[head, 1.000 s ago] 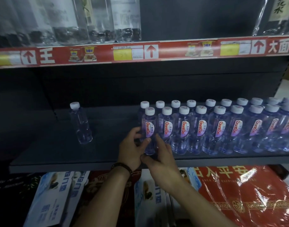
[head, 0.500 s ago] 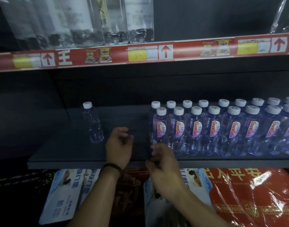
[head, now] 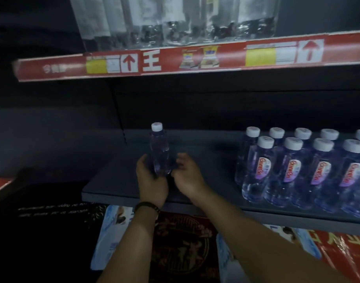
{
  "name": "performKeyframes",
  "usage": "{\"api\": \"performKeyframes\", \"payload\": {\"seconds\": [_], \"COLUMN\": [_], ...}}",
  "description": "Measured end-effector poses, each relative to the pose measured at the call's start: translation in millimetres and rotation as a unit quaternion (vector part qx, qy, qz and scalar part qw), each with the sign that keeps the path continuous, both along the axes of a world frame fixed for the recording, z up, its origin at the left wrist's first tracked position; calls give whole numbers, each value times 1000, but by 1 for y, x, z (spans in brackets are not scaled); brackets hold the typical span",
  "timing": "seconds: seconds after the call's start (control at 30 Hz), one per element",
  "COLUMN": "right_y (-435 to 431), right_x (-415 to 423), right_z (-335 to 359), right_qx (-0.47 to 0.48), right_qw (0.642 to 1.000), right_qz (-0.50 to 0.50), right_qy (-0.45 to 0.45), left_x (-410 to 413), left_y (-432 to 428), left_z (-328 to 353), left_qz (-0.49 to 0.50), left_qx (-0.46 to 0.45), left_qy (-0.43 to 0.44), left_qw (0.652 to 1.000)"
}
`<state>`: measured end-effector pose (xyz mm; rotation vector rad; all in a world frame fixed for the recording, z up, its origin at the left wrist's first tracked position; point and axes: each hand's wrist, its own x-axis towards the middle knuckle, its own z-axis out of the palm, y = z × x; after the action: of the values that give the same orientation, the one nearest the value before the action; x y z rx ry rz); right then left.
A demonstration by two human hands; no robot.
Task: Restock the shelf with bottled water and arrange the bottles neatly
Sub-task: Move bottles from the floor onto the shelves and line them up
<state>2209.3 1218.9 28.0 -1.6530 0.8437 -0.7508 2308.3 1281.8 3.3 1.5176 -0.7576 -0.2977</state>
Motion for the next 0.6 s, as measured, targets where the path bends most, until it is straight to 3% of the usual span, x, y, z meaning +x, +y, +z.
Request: {"api": "performKeyframes", "payload": {"seconds": [0.3, 0.6], "right_y": [-21, 0], "right_x": [42, -12], "right_z": [-6, -16], "right_qx": [35, -29], "right_qw": [997, 996], "right_qz": [32, -22], "right_qy": [-58, -76], "left_x": [16, 9], "left_y": [-6, -4], "left_z": [1, 0], "left_qz": [-58, -151], "left_qx": [-2, 23], "left_qy": [21, 72], "left_qw": [998, 986]}}
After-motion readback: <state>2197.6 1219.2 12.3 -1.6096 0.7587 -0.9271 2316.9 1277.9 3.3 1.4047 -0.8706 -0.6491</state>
